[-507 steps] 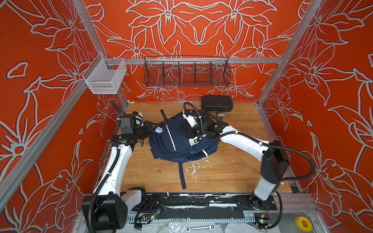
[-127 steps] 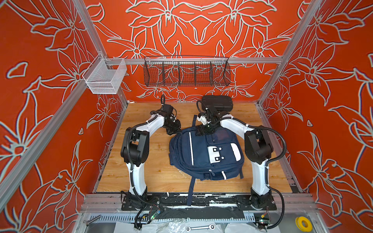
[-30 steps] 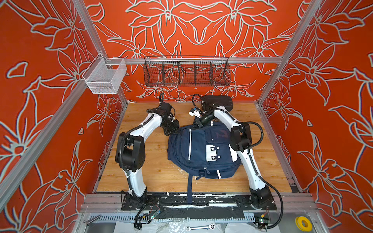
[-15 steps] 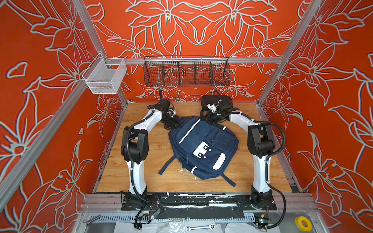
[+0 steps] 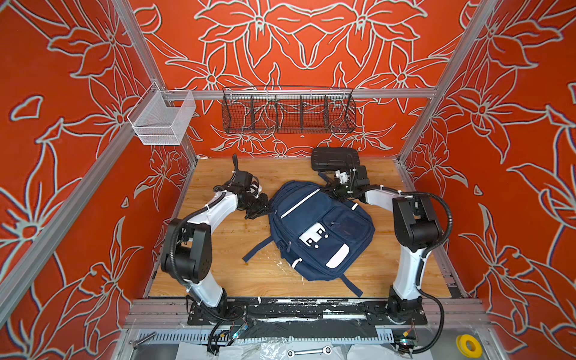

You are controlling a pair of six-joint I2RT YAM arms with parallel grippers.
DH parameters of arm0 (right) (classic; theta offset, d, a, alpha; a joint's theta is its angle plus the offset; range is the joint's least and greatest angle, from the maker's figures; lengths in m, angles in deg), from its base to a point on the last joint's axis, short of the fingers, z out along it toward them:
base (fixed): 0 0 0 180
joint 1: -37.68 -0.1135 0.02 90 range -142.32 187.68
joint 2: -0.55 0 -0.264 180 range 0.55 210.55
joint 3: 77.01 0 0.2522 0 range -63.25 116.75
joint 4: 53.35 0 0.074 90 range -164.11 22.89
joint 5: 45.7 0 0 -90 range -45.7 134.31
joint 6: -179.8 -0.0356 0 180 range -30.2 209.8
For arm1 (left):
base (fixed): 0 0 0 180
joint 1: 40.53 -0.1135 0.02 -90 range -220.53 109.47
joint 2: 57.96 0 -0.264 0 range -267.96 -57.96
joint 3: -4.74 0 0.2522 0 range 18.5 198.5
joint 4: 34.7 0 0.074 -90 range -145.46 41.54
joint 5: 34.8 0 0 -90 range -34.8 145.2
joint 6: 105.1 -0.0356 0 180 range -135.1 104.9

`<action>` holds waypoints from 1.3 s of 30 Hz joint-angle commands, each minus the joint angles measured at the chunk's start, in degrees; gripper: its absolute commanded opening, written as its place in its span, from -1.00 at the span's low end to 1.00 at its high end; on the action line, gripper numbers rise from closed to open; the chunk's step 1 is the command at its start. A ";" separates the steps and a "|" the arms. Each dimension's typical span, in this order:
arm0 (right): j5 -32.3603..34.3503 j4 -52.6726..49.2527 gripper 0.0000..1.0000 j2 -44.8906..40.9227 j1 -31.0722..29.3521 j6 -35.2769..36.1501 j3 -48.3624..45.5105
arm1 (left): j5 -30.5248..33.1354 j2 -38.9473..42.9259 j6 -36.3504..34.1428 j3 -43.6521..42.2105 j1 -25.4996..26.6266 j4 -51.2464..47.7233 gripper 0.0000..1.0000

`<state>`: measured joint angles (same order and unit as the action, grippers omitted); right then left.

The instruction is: Pack the student bag

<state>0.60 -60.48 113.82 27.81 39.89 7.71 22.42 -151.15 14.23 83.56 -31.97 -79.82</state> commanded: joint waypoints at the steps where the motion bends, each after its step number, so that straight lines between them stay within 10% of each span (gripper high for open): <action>1: 12.09 11.14 -1.00 -3.96 3.62 -7.77 -3.69 | 0.70 4.64 7.29 -6.96 0.98 -1.58 -1.00; 6: 7.14 16.55 -1.00 -5.28 3.07 -4.63 -6.27 | 0.72 6.19 13.04 -10.98 4.24 5.61 -1.00; 10: 0.20 -1.33 -0.94 -6.35 1.93 15.14 2.34 | -0.98 3.38 12.39 -6.41 4.63 5.44 -1.00; 14: 1.13 -27.44 -0.12 -5.71 1.26 40.69 14.16 | -1.24 3.57 10.90 -4.57 4.71 3.18 -1.00; 18: -2.24 -43.30 0.15 1.66 1.08 52.07 26.85 | -1.27 3.48 9.73 -5.64 4.70 1.84 -1.00; 39: -9.52 -60.86 0.09 25.41 -4.53 58.12 48.01 | 0.28 1.77 7.41 -3.23 4.73 -2.19 -1.00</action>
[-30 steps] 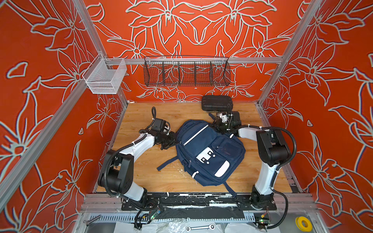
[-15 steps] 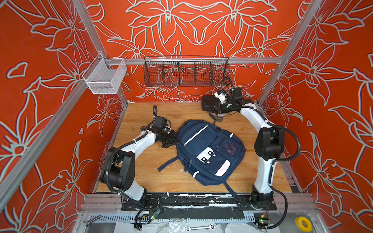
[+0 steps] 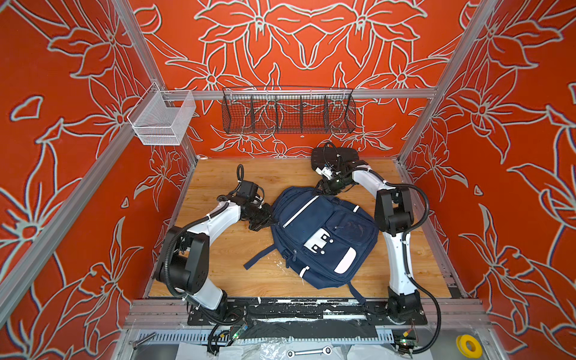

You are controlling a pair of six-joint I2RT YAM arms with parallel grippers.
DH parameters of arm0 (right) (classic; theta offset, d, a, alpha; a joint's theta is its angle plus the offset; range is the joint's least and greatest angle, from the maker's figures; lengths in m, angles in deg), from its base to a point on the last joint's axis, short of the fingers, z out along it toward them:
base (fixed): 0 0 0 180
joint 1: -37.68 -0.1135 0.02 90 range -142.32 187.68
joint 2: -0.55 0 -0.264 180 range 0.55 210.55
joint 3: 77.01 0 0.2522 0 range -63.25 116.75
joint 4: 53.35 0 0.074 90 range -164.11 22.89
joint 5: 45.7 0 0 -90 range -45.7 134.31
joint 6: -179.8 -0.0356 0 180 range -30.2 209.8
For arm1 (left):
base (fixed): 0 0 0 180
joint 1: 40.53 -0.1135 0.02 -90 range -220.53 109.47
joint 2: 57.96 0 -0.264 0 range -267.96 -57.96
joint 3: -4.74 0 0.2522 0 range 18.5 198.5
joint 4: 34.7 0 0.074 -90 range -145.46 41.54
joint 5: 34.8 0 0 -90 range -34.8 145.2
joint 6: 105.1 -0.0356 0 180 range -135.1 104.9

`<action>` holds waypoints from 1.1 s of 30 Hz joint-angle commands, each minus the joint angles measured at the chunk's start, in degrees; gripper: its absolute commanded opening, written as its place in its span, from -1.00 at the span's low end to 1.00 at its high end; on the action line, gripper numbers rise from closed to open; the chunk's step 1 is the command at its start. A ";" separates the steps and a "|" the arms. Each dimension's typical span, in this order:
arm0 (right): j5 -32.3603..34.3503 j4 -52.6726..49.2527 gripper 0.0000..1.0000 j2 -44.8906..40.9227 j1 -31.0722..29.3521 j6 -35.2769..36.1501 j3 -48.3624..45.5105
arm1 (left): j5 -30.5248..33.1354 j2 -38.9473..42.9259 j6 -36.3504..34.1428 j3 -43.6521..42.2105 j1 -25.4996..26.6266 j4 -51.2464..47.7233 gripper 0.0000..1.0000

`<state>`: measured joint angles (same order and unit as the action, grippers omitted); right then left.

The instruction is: Pack the student bag

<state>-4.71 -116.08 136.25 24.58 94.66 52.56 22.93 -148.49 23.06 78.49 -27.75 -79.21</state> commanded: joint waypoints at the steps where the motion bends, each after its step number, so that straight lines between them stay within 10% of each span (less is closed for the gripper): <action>1: -5.60 -7.38 -0.06 4.41 -1.44 3.83 4.75 | 0.13 -1.33 -1.85 2.57 0.50 -3.30 -1.00; 10: -15.35 1.77 -1.00 -0.86 -0.41 -5.73 -5.79 | -0.21 -9.33 -6.56 13.88 -0.46 -7.13 -1.00; 20: 1.56 52.29 -1.00 -18.30 6.27 -50.96 -36.49 | -2.66 -13.37 -8.83 20.45 -2.55 -9.38 -1.00; 33: 14.03 63.01 -1.00 -21.27 6.68 -59.24 -44.89 | -0.55 2.71 2.84 -3.94 2.52 1.75 -1.00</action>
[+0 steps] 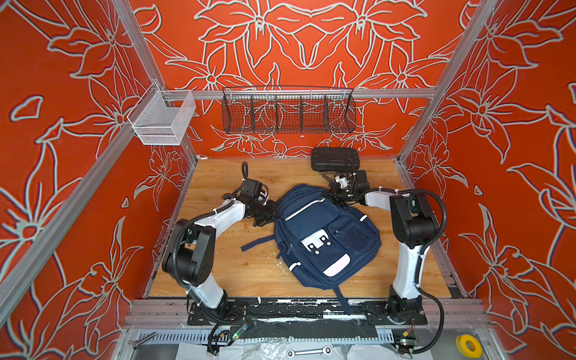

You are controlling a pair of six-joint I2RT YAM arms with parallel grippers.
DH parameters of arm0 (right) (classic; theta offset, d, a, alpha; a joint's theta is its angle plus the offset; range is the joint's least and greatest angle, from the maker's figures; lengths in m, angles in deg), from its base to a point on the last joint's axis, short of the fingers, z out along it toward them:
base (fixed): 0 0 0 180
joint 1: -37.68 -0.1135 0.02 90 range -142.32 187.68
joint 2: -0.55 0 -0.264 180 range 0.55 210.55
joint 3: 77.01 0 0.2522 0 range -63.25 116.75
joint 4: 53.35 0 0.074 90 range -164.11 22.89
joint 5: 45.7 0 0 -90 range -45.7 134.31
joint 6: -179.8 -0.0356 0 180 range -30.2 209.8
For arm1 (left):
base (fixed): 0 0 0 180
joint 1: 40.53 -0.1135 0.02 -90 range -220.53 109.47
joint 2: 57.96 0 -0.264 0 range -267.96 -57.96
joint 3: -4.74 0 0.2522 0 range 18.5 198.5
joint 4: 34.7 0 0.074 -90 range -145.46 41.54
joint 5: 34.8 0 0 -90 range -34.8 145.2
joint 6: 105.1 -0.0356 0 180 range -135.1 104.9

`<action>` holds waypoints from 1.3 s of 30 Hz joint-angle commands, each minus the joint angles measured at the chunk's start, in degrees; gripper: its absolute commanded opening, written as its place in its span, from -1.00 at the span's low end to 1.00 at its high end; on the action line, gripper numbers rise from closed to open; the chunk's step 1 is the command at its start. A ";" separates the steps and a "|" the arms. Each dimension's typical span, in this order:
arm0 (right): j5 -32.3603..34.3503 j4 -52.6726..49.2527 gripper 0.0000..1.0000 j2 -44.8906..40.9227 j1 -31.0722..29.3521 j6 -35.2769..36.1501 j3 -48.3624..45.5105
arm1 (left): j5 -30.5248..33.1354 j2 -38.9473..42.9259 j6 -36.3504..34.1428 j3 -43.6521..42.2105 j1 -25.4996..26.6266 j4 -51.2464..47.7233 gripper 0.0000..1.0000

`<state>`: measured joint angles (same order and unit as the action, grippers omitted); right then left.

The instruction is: Pack the student bag

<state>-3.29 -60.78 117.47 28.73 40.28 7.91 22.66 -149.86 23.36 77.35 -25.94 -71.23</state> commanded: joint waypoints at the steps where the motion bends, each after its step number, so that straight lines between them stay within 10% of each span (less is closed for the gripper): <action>1: 13.31 8.56 -1.00 -2.78 2.54 -5.21 -0.87 | -0.02 5.65 3.32 -3.75 0.73 -6.28 -1.00; 15: 18.61 7.59 -1.00 -3.79 2.29 -7.21 -2.42 | -0.85 11.02 8.45 -12.09 5.08 -3.72 -1.00; 20: 9.22 7.87 -1.00 1.25 1.62 -3.99 4.41 | -1.29 12.16 5.64 -12.44 6.50 -8.54 -1.00; 25: -5.13 -1.42 -1.00 7.62 -0.45 7.00 16.80 | 2.21 11.90 0.91 -8.27 6.50 -13.83 -0.69; 39: -7.10 -28.93 -0.89 9.68 -2.59 33.52 28.95 | 10.45 9.82 -14.31 7.72 -0.80 -24.02 0.37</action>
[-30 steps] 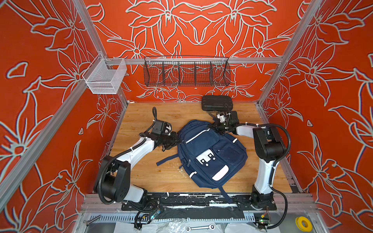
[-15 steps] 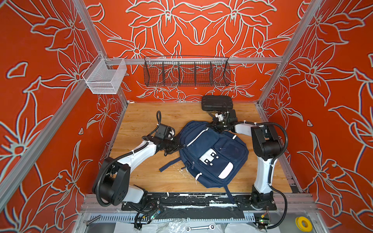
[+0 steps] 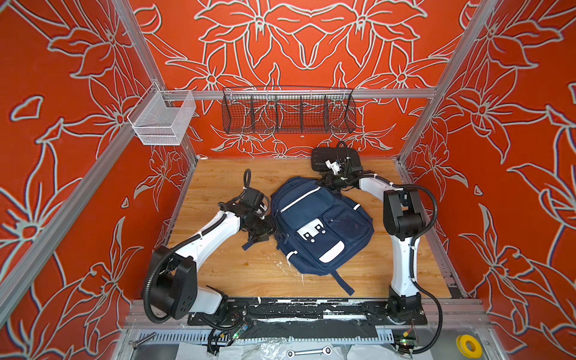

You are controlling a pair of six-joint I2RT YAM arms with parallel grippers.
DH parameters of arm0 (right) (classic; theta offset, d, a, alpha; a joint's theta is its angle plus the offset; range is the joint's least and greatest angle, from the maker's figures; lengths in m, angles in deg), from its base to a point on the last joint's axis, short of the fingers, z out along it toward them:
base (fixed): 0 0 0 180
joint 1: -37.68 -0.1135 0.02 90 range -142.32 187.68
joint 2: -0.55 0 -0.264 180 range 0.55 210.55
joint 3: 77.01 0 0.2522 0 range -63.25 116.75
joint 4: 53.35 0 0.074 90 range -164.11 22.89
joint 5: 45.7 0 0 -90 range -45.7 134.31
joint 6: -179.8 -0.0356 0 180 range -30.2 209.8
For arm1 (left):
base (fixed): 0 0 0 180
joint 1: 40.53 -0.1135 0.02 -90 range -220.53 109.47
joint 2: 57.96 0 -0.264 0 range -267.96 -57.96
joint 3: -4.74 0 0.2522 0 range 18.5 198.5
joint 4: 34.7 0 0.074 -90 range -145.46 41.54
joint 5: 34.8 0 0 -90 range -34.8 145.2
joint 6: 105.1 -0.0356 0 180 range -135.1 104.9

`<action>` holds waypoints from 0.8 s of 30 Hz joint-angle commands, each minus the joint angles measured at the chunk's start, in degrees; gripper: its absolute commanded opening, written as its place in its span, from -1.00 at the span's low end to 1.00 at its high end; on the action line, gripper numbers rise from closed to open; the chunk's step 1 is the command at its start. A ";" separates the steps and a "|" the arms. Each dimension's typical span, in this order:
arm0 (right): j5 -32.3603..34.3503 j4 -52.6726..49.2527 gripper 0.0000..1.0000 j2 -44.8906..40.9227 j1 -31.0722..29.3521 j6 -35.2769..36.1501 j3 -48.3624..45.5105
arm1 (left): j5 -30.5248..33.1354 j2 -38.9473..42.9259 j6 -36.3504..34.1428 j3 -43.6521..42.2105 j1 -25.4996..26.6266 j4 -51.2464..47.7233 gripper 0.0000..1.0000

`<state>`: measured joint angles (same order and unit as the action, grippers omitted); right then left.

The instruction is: Pack the student bag

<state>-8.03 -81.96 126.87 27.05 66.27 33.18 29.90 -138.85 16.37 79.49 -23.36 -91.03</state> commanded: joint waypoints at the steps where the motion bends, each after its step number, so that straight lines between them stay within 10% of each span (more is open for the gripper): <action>1: -2.40 -9.43 -0.85 0.64 -1.11 9.00 4.69 | 3.32 -3.04 -9.77 8.03 -4.47 -4.56 0.40; 12: -4.85 -27.27 -0.72 8.40 -6.07 22.72 18.50 | 3.43 -34.92 -30.51 36.46 -8.11 -11.10 0.76; 24: -10.62 -32.59 -0.76 12.27 -9.47 29.13 25.27 | -5.82 -36.93 -30.64 29.54 -14.59 -6.15 0.76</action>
<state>-13.52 -111.03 137.93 17.87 91.34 55.38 29.57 -177.21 -13.18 112.82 -37.39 -98.11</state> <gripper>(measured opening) 0.127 0.880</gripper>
